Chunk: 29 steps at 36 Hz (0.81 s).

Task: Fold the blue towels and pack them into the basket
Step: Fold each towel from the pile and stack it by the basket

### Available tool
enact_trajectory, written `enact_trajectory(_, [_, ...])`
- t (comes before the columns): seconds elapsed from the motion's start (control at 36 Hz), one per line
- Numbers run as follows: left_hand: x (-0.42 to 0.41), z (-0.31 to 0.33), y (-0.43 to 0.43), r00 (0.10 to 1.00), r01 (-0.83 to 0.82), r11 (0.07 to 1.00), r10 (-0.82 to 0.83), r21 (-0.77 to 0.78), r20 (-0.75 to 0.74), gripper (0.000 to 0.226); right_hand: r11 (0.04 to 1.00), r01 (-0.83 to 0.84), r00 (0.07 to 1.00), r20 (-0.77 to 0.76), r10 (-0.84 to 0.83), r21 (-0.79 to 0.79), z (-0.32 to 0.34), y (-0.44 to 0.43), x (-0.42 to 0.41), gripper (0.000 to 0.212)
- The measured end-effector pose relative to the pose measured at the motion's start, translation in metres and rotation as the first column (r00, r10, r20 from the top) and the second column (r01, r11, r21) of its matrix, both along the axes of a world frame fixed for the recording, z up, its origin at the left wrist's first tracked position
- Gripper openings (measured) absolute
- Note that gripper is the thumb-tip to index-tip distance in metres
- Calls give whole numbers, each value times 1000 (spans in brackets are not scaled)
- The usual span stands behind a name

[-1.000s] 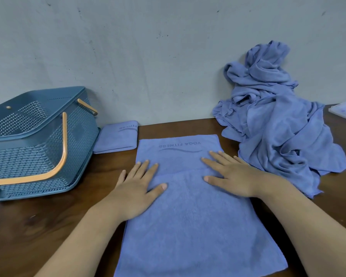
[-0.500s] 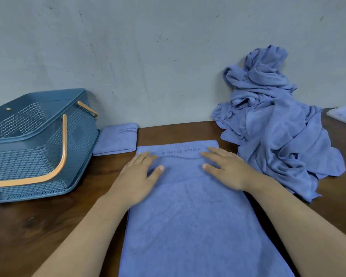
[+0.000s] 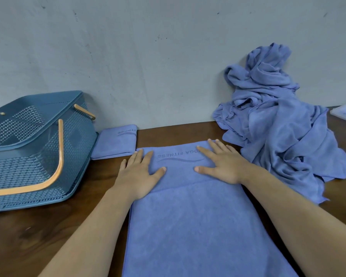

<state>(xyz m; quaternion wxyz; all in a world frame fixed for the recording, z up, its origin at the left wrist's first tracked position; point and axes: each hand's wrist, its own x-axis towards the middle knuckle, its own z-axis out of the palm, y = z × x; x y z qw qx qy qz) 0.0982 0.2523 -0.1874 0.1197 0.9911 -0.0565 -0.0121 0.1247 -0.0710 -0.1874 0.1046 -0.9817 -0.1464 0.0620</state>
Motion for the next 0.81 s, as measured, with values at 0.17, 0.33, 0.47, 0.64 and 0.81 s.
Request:
enact_trajectory(0.17, [-4, 4, 0, 981, -28, 973, 71, -228, 181, 61, 975, 2, 966, 252, -59, 220, 7, 0, -10, 62])
enact_trajectory(0.33, [-30, 11, 13, 911, 54, 882, 149, -469, 385, 24, 938, -64, 899, 428, -94, 341, 18, -18, -45, 15])
enact_trajectory(0.47, [-63, 9, 28, 927, 141, 929, -2, -343, 375, 21, 939, -38, 944, 319, -78, 343, 13, -36, -77, 15])
enact_trajectory(0.64, [-98, 4, 41, 955, 190, 935, -105, -300, 276, 10, 949, 5, 980, 185, -67, 314, 17, -49, -90, 22])
enact_trajectory(0.81, [-102, 15, 38, 979, 130, 941, -72, -313, 191, 15, 971, 112, 986, 97, -135, 213, 26, -46, -88, 12])
